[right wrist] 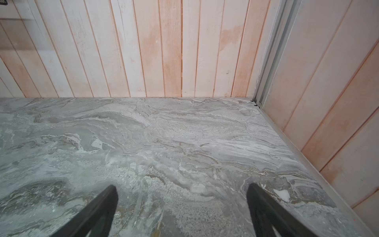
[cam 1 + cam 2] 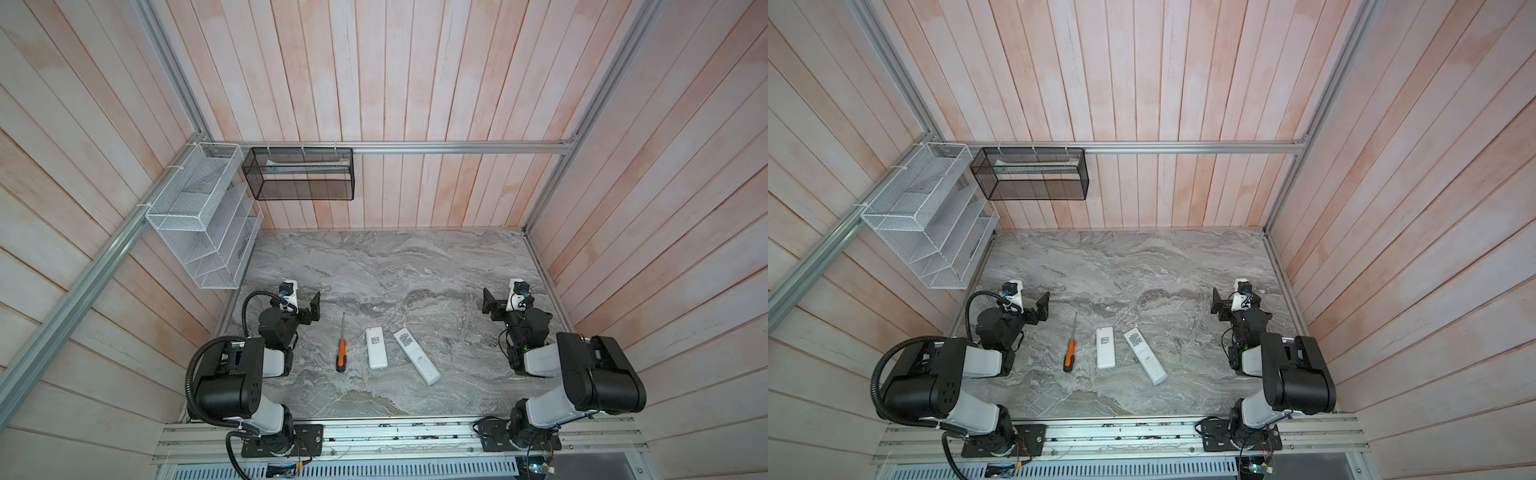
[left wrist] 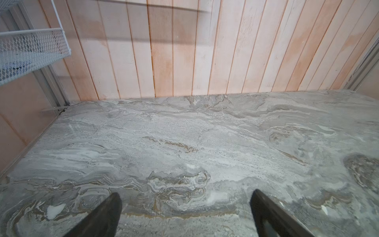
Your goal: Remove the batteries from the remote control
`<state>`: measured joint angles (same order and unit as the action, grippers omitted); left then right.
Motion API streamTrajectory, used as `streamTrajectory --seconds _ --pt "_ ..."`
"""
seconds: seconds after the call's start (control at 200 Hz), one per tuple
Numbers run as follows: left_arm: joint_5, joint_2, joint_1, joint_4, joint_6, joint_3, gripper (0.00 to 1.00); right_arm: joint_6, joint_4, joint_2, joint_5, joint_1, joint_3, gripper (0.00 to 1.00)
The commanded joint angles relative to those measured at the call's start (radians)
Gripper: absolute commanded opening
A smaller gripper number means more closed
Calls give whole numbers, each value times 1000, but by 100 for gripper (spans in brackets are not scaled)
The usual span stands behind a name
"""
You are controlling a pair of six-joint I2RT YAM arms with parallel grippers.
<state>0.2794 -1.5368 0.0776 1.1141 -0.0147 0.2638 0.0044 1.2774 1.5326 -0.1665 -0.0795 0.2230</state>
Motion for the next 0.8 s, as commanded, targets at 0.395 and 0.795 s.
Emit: streamTrajectory --seconds 0.395,0.795 --pt "-5 -5 3 9 3 16 100 8 19 8 -8 -4 -6 98" --pt "-5 -4 2 10 4 17 100 -1 -6 1 -14 -5 1 98"
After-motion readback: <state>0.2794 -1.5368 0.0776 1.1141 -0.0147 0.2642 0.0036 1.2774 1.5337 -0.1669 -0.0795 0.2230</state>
